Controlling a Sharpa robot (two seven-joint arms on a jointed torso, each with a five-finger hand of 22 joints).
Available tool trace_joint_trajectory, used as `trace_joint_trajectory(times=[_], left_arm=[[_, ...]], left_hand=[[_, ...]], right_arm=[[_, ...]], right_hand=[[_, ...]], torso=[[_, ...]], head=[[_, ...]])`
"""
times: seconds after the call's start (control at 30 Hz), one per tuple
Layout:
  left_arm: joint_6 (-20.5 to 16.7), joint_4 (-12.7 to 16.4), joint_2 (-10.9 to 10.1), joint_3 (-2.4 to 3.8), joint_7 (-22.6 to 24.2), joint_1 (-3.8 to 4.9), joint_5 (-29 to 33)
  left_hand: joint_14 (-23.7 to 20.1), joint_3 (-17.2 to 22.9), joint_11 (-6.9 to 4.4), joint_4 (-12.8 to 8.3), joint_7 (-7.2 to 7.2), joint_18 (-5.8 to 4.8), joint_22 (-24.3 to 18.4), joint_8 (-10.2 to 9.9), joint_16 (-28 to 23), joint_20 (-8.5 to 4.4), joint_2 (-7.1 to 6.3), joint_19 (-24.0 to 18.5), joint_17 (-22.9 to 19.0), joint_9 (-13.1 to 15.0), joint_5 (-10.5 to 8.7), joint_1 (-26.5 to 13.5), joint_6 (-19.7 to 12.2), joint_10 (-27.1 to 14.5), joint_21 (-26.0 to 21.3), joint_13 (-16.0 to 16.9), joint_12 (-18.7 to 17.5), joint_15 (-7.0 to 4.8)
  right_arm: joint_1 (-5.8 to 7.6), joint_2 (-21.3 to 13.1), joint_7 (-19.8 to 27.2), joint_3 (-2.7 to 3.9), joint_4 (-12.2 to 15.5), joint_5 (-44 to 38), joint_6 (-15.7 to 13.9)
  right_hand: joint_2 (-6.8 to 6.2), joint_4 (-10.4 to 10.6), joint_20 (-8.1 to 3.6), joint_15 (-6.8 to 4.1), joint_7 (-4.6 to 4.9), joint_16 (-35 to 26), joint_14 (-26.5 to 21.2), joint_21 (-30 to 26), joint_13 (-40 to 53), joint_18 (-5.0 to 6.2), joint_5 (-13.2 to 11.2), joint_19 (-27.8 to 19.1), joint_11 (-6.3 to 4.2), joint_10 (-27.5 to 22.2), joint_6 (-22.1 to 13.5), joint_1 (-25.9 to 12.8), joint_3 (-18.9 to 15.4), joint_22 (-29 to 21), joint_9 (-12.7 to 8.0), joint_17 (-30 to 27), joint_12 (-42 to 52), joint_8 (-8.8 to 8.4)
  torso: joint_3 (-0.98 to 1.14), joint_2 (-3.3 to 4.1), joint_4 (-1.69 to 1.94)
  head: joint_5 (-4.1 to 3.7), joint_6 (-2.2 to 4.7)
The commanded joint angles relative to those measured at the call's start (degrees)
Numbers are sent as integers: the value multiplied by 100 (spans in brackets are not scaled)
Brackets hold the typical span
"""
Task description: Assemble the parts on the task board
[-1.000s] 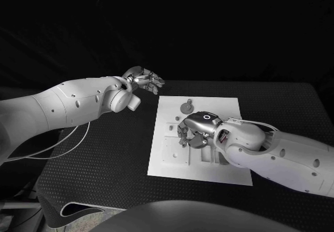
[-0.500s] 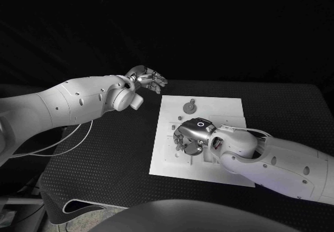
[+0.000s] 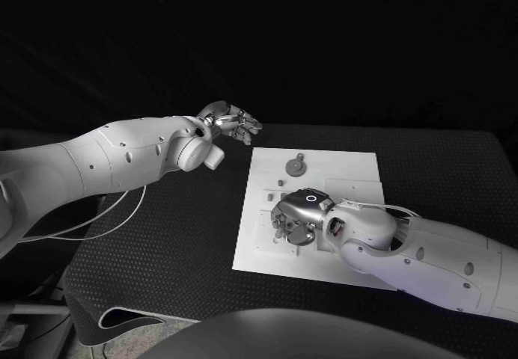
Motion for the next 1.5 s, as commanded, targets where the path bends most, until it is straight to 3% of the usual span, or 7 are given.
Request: trace_joint_trajectory(times=[0.03, 0.2, 0.43, 1.5], left_arm=[[71, -3, 10, 5, 47, 8, 41], [71, -2, 18, 5, 47, 8, 41], [70, 4, 14, 5, 46, 8, 41], [89, 0, 13, 5, 38, 8, 41]], left_hand=[[36, 10, 5, 39, 4, 86, 6, -12, -24, 15, 1, 41, 7, -9, -18, -68, -25, -30, -22, -8, -2, 10], [36, 10, 5, 39, 4, 86, 6, -12, -26, 15, 2, 41, 9, -9, -18, -67, -25, -31, -23, -8, -2, 11], [36, 10, 5, 40, 4, 86, 7, -12, -29, 15, 1, 41, 12, -10, -18, -66, -27, -32, -26, -9, -2, 11], [36, 9, 7, 40, 5, 86, 11, -11, -41, 17, 0, 41, 25, -10, -18, -60, -30, -37, -35, -12, 0, 12]], right_arm=[[-6, 30, 22, -26, -12, -89, 125], [-17, 37, 22, -45, -15, -81, 126], [-23, 41, 25, -68, -15, -95, 142], [-34, 59, 36, -87, 4, -46, 198]], right_hand=[[61, 68, -28, -31, 7, 23, 0, 23, 398, 133, 16, 3, -2, 51, 33, -17, 96, 106, 185, -9, 83, 18], [62, 67, -29, -31, 7, 24, -1, 23, 401, 133, 16, 4, -3, 51, 32, -19, 96, 106, 188, -9, 82, 18], [64, 66, -30, -32, 7, 25, -1, 23, 407, 133, 15, 4, -3, 52, 31, -22, 97, 106, 192, -9, 79, 17], [70, 63, -34, -35, 5, 29, -3, 23, 427, 133, 16, 6, -6, 54, 29, -28, 100, 106, 209, -10, 71, 17]], torso=[[-2, 2, -3], [6, 0, -16], [-4, -2, -12], [-1, -1, -12]], head=[[15, 0], [22, 0], [23, 0], [29, 0]])
